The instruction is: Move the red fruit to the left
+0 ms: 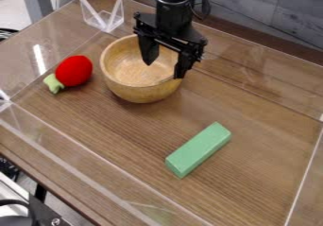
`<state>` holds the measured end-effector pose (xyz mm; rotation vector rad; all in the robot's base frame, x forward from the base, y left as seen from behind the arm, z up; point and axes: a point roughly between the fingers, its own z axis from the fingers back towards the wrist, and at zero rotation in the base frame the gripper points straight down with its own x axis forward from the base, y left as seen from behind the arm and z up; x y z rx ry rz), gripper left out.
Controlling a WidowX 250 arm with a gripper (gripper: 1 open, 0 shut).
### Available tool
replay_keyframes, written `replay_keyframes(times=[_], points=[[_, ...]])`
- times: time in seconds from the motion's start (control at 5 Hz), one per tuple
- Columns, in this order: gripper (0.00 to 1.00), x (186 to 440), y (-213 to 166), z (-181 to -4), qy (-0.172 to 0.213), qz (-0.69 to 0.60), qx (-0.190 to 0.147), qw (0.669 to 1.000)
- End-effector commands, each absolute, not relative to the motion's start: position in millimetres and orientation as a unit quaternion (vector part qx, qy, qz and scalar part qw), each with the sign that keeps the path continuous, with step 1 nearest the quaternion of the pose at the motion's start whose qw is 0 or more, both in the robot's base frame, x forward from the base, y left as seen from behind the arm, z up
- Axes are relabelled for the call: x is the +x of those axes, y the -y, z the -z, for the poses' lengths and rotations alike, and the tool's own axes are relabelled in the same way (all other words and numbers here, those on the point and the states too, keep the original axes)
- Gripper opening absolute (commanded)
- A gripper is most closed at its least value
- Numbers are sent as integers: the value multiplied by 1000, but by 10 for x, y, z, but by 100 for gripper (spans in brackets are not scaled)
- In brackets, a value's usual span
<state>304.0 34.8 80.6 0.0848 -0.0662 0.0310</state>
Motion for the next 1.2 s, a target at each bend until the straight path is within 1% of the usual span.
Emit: replay_keyframes(times=[0.0, 0.4, 0.6, 1.0], points=[[100, 3109, -444, -1003, 64, -14, 44, 997], [100, 3033, -639, -986, 51, -41, 38, 997], [100, 3001, -699, -934, 41, -63, 39, 996], [100, 2999, -613, -806, 21, -62, 40, 997]])
